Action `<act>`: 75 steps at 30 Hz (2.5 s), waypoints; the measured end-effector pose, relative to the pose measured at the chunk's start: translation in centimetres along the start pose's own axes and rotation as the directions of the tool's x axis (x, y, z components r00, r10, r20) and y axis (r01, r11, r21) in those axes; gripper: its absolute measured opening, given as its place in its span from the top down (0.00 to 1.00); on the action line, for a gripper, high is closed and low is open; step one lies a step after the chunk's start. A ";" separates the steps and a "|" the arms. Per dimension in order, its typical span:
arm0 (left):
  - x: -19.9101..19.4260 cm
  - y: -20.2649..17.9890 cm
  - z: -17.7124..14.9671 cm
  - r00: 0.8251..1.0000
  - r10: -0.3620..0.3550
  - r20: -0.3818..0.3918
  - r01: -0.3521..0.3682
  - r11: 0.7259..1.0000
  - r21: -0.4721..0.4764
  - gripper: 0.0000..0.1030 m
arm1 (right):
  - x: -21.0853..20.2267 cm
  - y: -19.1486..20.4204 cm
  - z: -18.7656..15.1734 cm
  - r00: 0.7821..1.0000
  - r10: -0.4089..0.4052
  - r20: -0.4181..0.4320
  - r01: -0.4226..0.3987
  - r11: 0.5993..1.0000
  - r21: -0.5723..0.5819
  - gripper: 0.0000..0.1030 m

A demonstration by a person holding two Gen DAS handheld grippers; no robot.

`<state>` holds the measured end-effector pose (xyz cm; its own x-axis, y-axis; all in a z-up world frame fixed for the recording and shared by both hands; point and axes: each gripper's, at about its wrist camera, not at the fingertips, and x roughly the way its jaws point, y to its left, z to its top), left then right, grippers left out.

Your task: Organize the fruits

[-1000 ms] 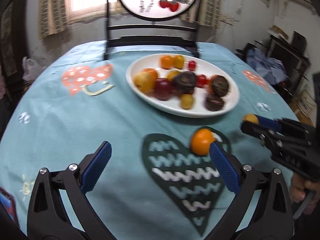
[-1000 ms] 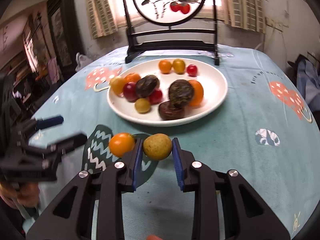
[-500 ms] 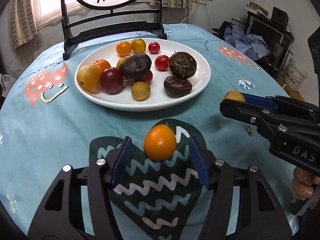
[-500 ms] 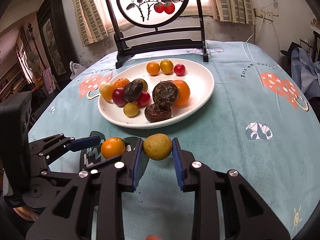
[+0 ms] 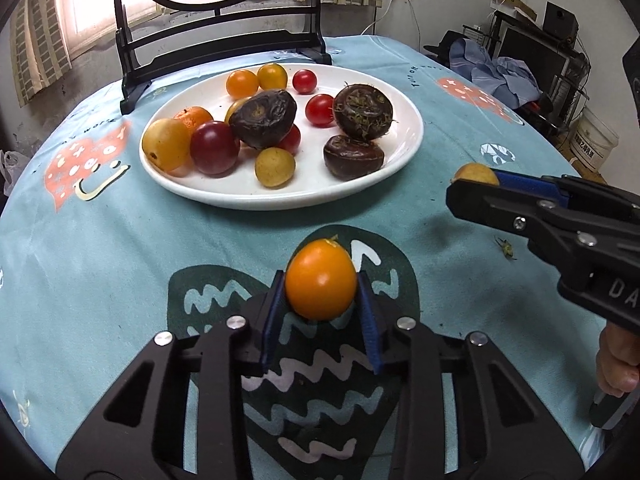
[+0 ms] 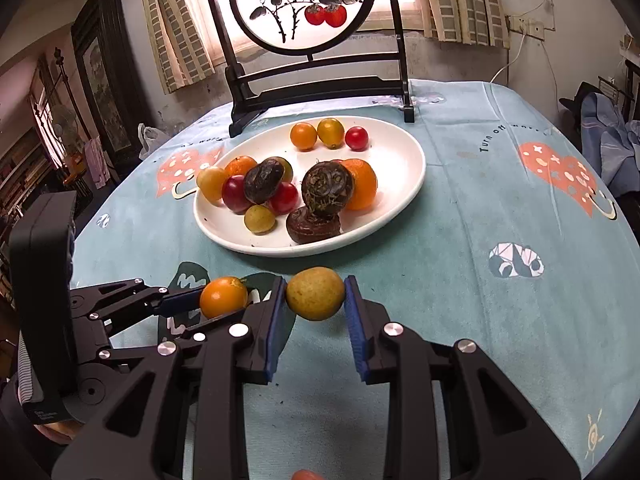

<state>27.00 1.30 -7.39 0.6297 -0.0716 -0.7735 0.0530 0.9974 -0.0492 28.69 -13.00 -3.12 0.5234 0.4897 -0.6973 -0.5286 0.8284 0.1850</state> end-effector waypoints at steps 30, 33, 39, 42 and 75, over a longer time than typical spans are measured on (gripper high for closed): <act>0.8 6.2 12.9 0.994 0.062 0.085 -0.056 0.996 -0.073 0.66 | 6.0 1.0 10.9 0.999 -0.033 0.042 0.035 0.997 -0.068 0.71; 0.8 6.8 12.7 0.993 0.075 0.094 -0.067 0.994 -0.086 0.54 | 6.4 1.0 10.7 0.998 -0.040 0.050 0.043 0.997 -0.066 0.62; -4.2 7.1 10.7 0.970 0.179 0.161 -0.159 0.978 -0.132 0.13 | 2.0 1.7 9.0 0.995 -0.028 0.092 0.033 0.998 -0.060 0.40; -7.5 6.1 8.8 0.955 0.231 0.186 -0.212 0.970 -0.119 0.06 | -1.3 2.7 7.0 0.994 -0.025 0.110 0.035 0.995 -0.092 0.30; -18.8 0.3 -6.0 0.960 0.187 0.209 -0.171 0.981 -0.094 0.02 | -12.9 5.5 -6.9 0.993 -0.054 0.102 0.070 0.986 -0.153 0.01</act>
<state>10.52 2.99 3.34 0.7766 0.1162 -0.6192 -0.1285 0.9914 0.0249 14.36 -16.67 2.12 0.6169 0.4690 -0.6321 -0.5870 0.8091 0.0276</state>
